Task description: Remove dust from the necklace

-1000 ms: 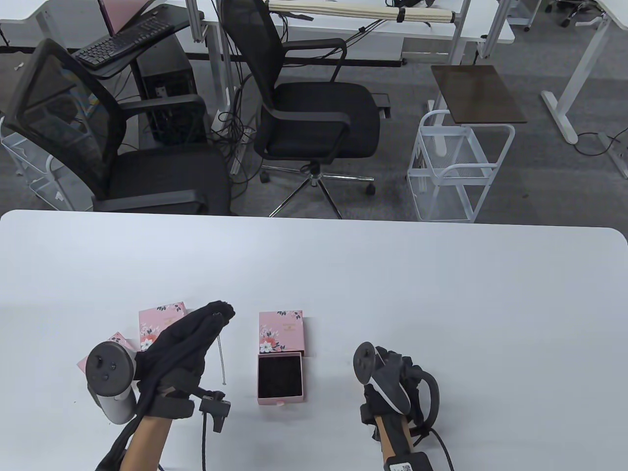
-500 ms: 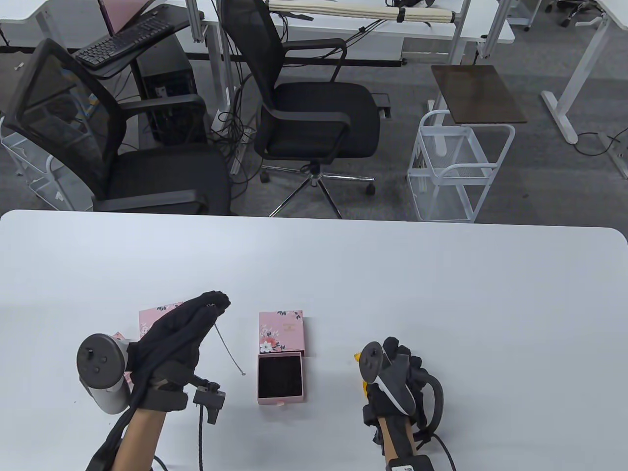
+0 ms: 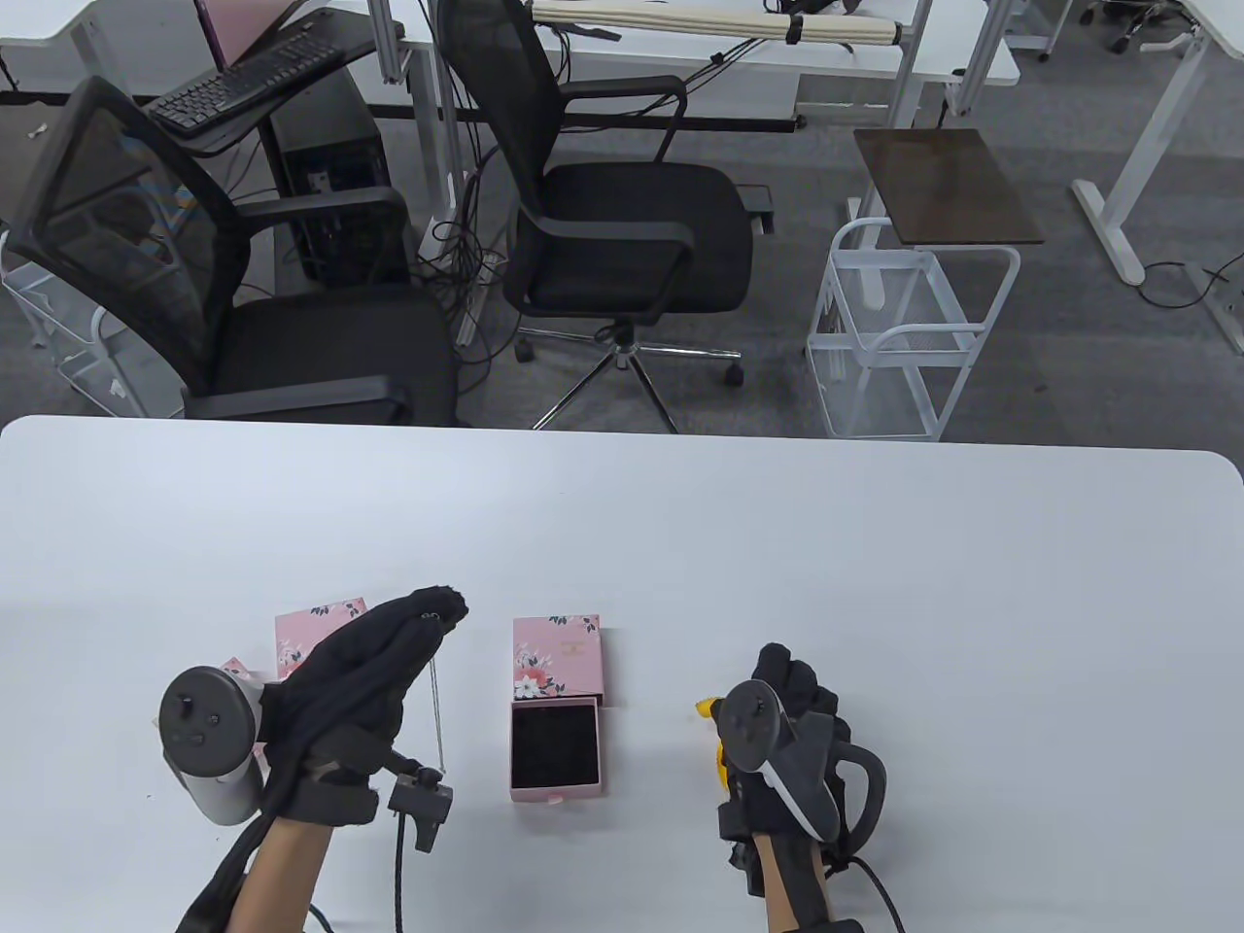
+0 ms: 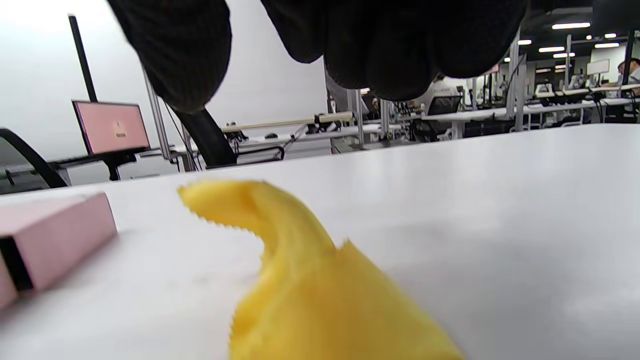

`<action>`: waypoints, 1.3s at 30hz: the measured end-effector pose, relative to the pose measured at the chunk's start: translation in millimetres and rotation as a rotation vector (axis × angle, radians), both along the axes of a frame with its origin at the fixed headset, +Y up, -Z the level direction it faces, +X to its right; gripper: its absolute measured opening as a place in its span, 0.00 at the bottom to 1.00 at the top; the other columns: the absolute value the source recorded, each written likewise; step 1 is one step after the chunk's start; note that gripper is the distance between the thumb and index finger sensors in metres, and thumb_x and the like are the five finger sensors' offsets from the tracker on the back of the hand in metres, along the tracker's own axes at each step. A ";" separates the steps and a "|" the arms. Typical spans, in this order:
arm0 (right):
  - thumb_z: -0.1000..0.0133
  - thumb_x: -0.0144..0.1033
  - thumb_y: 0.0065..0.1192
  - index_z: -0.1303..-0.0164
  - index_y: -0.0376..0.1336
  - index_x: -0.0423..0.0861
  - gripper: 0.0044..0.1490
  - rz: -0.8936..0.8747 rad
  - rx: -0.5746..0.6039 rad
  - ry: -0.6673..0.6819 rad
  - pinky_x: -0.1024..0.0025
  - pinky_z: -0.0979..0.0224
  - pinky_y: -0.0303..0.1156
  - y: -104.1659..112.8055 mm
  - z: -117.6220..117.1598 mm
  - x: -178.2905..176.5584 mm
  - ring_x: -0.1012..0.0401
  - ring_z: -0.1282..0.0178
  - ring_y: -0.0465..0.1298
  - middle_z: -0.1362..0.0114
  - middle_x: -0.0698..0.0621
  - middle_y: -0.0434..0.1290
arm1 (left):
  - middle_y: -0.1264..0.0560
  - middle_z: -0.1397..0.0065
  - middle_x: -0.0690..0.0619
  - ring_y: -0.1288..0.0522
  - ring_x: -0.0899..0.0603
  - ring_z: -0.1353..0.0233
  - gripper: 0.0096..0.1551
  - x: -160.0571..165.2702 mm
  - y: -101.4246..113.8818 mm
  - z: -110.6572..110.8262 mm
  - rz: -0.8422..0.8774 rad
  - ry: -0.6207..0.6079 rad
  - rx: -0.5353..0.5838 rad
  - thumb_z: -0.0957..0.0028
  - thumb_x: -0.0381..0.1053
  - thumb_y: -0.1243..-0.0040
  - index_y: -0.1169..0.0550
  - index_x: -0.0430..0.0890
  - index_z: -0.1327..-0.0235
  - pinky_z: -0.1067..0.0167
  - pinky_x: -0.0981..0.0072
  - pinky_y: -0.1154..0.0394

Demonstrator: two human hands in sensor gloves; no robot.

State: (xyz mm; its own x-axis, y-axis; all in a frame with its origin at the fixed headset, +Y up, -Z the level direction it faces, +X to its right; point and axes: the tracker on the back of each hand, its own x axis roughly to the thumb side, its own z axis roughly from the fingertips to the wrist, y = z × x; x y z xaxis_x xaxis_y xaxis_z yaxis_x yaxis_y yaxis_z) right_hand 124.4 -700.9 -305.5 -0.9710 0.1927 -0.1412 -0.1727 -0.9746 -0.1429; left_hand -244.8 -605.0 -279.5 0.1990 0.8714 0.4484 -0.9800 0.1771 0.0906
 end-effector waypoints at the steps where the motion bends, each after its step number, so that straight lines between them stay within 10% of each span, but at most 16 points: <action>1: 0.34 0.47 0.66 0.13 0.49 0.34 0.49 -0.004 0.027 0.008 0.36 0.27 0.62 4.2 2.6 -1.6 0.31 0.26 0.64 0.17 0.28 0.57 | 0.14 0.35 0.53 0.19 0.44 0.35 0.19 1.2 -0.2 0.0 -0.002 -0.005 -0.002 0.41 0.60 0.31 0.14 0.55 0.43 0.40 0.50 0.22; 12: 0.31 0.45 0.61 0.20 0.59 0.39 0.34 -0.407 0.378 0.360 0.39 0.28 0.66 66.7 31.6 -61.7 0.38 0.32 0.72 0.23 0.35 0.69 | 0.15 0.33 0.52 0.21 0.42 0.33 0.19 5.8 0.7 0.4 -0.029 -0.065 -0.036 0.41 0.60 0.31 0.14 0.55 0.42 0.38 0.47 0.24; 20: 0.31 0.49 0.61 0.13 0.53 0.39 0.43 -0.519 -0.010 0.762 0.35 0.24 0.60 75.8 24.6 -137.6 0.34 0.24 0.64 0.16 0.32 0.60 | 0.16 0.32 0.51 0.22 0.41 0.31 0.19 11.3 1.8 2.9 -0.074 -0.057 -0.029 0.41 0.60 0.31 0.14 0.55 0.42 0.37 0.46 0.24; 39: 0.30 0.37 0.61 0.28 0.65 0.45 0.22 -0.481 -0.004 0.641 0.37 0.26 0.63 54.3 -3.5 -119.0 0.36 0.28 0.69 0.21 0.36 0.68 | 0.15 0.33 0.52 0.21 0.43 0.33 0.19 -10.5 10.3 9.3 -0.020 0.024 0.004 0.41 0.60 0.31 0.14 0.55 0.43 0.38 0.49 0.23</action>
